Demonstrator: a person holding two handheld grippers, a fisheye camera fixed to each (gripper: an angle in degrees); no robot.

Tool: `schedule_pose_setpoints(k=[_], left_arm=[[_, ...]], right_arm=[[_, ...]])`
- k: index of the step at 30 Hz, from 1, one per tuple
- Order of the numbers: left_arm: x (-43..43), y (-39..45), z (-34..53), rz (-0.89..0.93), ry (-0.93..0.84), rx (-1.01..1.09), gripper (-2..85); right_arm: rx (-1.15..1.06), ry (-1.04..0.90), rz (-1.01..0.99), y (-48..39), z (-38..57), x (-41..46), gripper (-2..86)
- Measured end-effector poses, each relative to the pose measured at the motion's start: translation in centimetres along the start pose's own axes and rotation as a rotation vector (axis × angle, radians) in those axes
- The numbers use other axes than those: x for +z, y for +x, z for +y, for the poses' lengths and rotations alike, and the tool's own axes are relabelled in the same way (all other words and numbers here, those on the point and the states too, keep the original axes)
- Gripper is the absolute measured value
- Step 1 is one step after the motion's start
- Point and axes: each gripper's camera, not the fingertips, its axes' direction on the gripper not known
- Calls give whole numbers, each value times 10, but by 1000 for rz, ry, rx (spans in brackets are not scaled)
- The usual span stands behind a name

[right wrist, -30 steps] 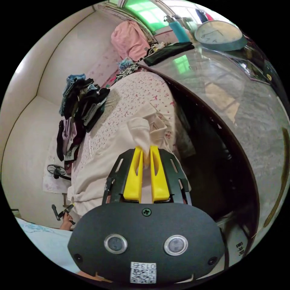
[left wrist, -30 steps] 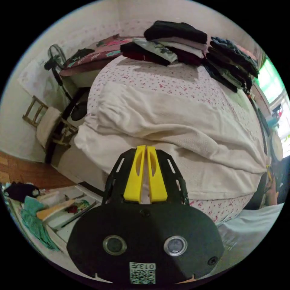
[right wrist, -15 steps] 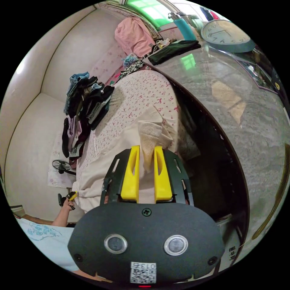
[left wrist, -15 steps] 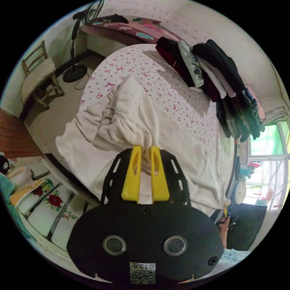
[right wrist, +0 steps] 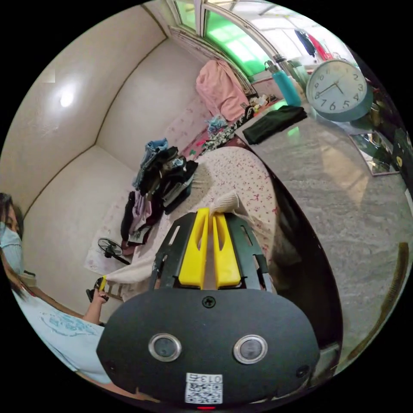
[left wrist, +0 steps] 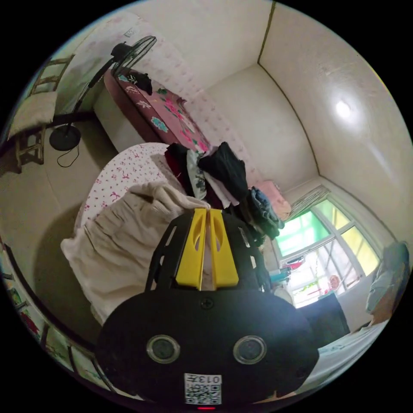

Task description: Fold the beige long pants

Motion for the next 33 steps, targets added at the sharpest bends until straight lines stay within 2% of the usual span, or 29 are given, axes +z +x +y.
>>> schedule_pose_setpoints(k=[2,7,12,16,21,25,28,33], left_arm=[[-8,2,1,25,25,10,3],[-3,19,-17,33,27,84,3],[61,26,-52,-43,-91,75,3],[151,27,-85,-203,-240,68,3],[229,23,-100,-361,-302,41,3],[239,6,-104,-338,-259,-54,5],[241,8,-110,-348,-244,-21,11],[267,5,-104,-379,-332,-21,51]], right_arm=[[-12,100,-81,-4,0,-15,6],[-78,175,-96,-17,-8,-26,6],[60,43,-17,-2,-43,20,7],[139,-103,76,14,-88,95,7],[242,-208,145,30,-138,183,8],[303,-239,165,30,-166,224,10],[267,-251,176,21,-182,239,14],[241,-273,161,11,-198,260,45]])
